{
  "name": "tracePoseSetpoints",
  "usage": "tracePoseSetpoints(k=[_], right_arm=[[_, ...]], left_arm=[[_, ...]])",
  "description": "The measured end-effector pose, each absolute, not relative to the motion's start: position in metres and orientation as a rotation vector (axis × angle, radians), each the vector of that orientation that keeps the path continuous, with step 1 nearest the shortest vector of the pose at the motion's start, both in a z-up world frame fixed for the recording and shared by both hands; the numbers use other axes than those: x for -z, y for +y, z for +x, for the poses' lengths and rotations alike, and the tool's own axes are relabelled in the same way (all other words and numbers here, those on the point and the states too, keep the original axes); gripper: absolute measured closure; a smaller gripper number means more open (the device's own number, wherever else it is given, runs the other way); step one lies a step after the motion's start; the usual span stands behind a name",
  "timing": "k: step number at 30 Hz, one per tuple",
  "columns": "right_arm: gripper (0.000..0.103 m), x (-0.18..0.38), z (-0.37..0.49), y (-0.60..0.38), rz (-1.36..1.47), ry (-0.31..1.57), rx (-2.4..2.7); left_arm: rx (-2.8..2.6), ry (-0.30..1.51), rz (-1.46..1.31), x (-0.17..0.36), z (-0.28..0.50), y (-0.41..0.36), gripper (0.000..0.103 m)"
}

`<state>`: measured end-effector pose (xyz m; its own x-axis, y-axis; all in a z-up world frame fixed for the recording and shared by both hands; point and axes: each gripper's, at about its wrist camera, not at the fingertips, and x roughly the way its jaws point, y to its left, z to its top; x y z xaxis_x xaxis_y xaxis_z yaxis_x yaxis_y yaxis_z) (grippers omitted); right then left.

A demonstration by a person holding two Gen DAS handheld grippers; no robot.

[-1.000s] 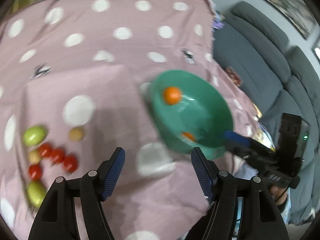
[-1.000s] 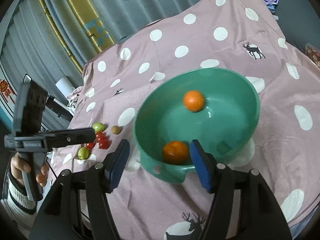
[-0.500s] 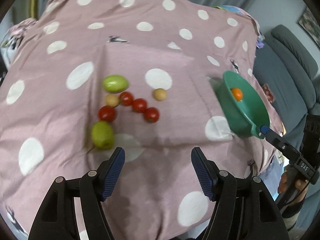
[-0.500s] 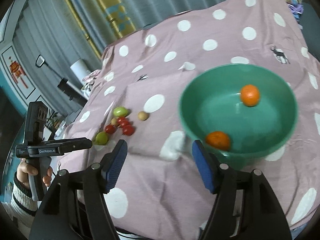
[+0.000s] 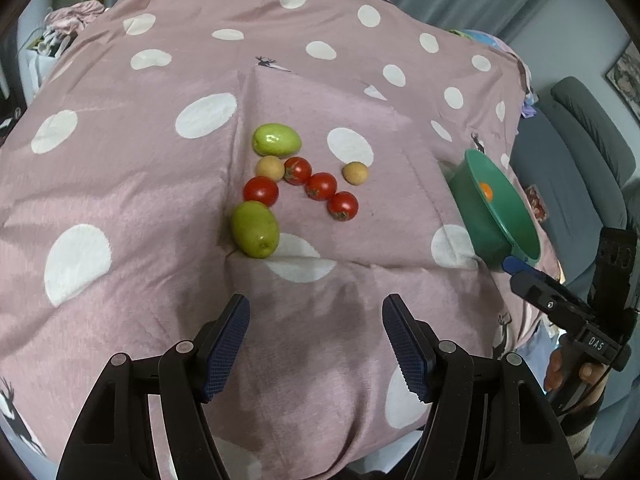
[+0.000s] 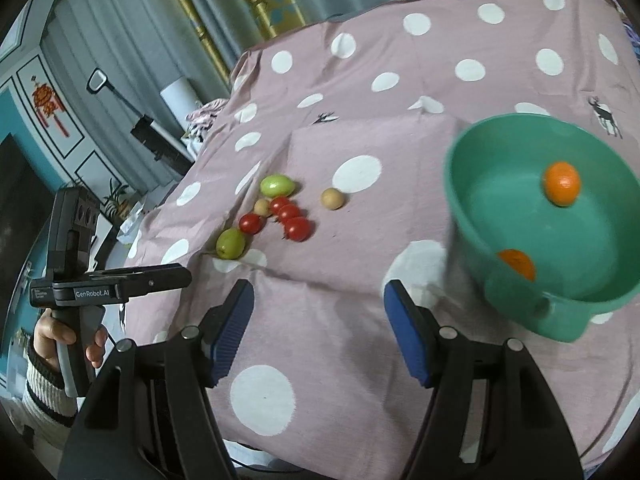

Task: Organize fruits
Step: 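Withdraw the right tool from the bowl toward the remaining fruits, then close the right tool on the large green fruit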

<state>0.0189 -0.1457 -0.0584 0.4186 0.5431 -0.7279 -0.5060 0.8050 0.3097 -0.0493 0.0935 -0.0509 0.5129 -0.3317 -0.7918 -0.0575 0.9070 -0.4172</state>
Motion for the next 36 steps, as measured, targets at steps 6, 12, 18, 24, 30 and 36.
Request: tracePoseSetpoints(k=[6,12,18,24,30,36], right_arm=[[0.035,0.065,0.021,-0.121,0.005,0.955,-0.7],[0.035,0.068,0.024,-0.101,-0.027,0.971,-0.73],[0.035,0.067,0.029,-0.085,-0.055,0.974,-0.752],[0.035,0.069,0.034,-0.073,-0.076,0.984,-0.762],[0.035,0.072,0.039,-0.062,-0.085,0.996,-0.773],[0.035,0.081,0.044,-0.053,-0.078,1.024,-0.789]], left_arm=[[0.183,1.01,-0.433,0.051,-0.05,0.098,0.034],[0.173,0.987,-0.426,0.046,-0.049,0.106,0.034],[0.159,0.98,-0.39,0.043,-0.045,0.108,0.034],[0.166,0.977,-0.391,0.044,-0.041,0.113,0.034],[0.202,0.966,-0.438,0.046,-0.038,0.12,0.034],[0.263,0.951,-0.53,0.048,-0.035,0.13,0.034]])
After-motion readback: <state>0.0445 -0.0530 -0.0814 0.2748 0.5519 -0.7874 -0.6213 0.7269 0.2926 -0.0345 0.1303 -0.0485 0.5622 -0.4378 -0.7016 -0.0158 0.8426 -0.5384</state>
